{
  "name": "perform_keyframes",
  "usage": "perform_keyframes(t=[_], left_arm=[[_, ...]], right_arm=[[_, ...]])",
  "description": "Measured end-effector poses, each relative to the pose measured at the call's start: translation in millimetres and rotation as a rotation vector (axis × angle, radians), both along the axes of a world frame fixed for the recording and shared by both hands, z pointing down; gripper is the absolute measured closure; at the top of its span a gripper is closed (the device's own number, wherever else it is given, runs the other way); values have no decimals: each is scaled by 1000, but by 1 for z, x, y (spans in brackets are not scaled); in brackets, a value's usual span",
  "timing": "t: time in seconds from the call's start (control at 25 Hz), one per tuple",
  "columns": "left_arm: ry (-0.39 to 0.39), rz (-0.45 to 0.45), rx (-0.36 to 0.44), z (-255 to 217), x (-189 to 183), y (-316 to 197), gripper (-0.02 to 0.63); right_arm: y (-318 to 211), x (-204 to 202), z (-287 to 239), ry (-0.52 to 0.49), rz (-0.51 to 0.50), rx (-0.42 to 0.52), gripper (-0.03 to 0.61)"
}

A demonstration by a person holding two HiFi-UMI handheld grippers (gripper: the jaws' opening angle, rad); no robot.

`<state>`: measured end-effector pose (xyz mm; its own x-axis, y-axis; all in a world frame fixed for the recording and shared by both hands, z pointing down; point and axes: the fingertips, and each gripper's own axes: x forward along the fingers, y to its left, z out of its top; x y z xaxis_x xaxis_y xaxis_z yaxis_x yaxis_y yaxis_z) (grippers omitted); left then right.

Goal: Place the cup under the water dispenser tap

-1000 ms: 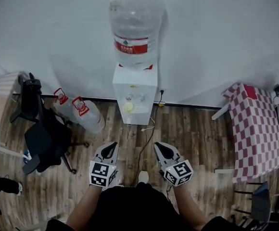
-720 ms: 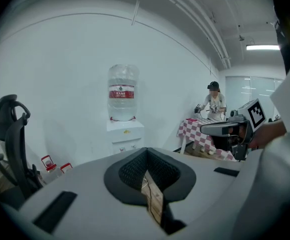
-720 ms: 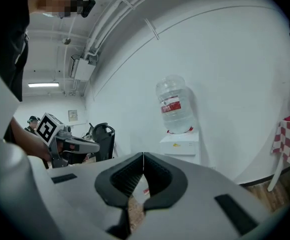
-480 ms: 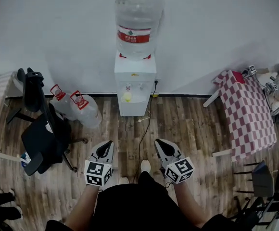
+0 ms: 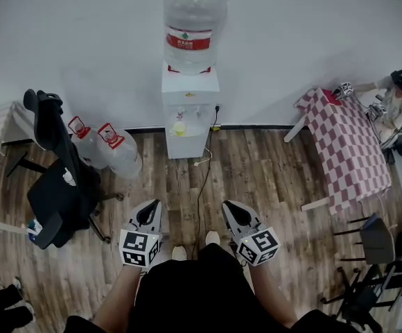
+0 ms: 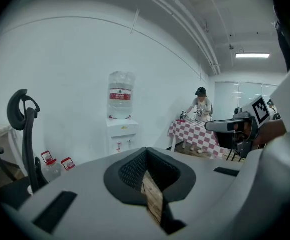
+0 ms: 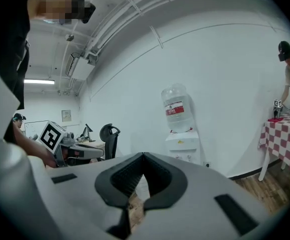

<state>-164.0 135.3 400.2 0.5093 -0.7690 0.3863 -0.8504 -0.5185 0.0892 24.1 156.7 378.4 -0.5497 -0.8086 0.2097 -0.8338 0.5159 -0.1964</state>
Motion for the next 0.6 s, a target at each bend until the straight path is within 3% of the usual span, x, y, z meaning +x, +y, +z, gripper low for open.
perform_keyframes(t=[0.32,0.6], left_arm=[[-11,-44,36,-14,9,-3,600],[-14,-54,31,-19,40,-7,600]], right_arm=[[-11,10,-12,-11,-37,28,557],[-20,35,-21,-4,-76,36,557]])
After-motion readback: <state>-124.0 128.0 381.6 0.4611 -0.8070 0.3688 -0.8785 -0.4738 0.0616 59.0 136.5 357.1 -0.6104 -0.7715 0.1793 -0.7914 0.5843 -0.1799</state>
